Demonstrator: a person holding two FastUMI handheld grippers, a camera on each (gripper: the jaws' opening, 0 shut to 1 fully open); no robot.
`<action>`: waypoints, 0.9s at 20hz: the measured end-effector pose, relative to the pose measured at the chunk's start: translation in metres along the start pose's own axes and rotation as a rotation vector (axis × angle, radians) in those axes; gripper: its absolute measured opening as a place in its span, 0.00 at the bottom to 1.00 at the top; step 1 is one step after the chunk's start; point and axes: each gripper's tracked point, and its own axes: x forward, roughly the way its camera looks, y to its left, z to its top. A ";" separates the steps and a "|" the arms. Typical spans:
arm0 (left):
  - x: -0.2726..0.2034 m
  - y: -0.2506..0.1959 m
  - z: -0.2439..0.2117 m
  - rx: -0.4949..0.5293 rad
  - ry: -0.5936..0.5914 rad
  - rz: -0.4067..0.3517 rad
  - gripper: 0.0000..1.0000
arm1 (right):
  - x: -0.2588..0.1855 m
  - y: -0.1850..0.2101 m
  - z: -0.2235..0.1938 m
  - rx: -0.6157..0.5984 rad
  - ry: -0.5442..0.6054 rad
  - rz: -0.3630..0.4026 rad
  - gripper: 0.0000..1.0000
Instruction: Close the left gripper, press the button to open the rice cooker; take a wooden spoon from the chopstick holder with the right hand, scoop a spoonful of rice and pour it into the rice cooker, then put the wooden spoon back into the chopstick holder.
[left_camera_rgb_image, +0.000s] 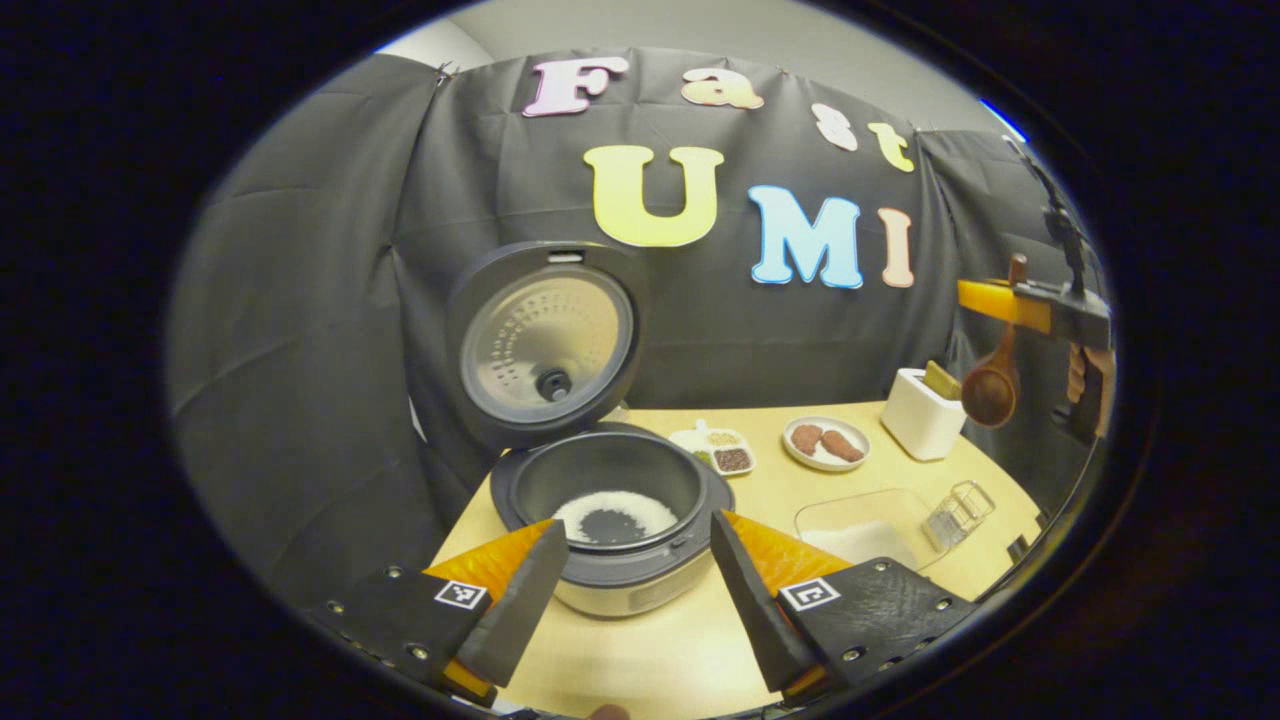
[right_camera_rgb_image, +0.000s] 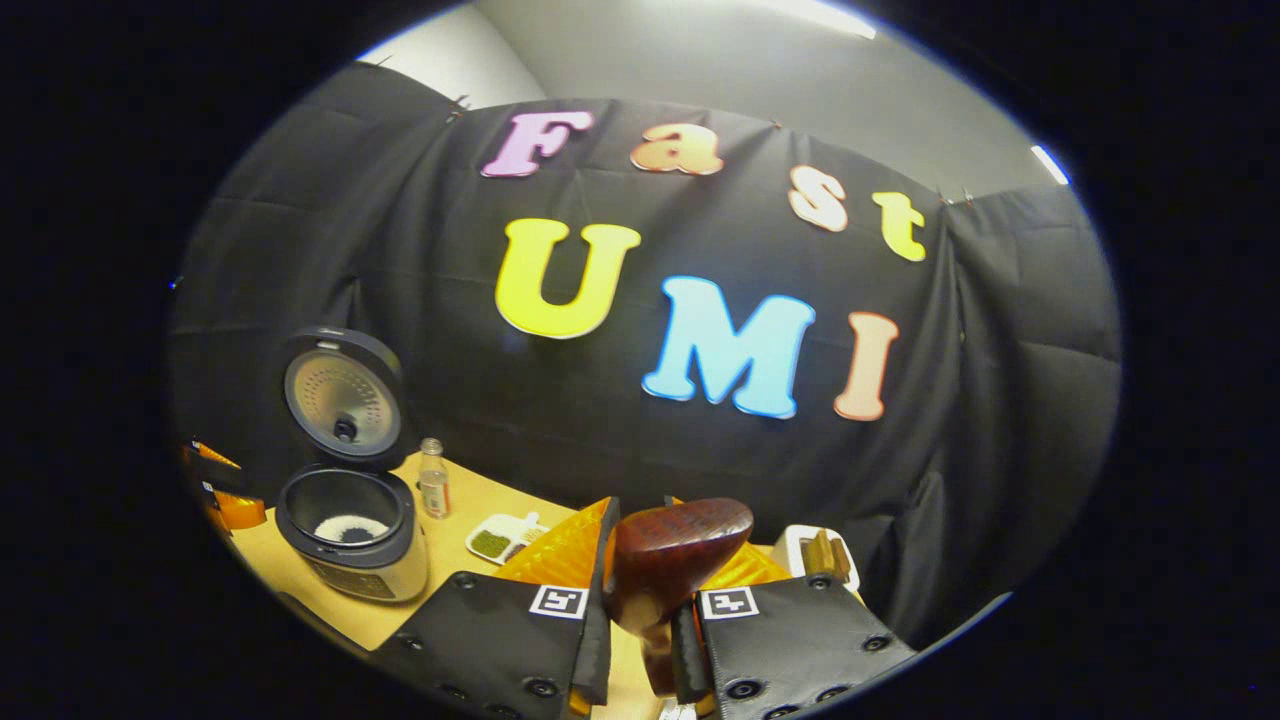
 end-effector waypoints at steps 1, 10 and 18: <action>0.002 -0.008 0.002 -0.006 0.001 -0.004 0.90 | -0.002 -0.018 -0.011 0.034 0.017 -0.024 0.24; 0.015 -0.067 0.017 -0.015 0.034 0.017 0.90 | -0.008 -0.111 -0.113 0.356 0.193 -0.105 0.27; -0.004 -0.090 0.015 -0.123 0.066 0.148 0.87 | 0.010 -0.123 -0.207 0.674 0.364 -0.065 0.27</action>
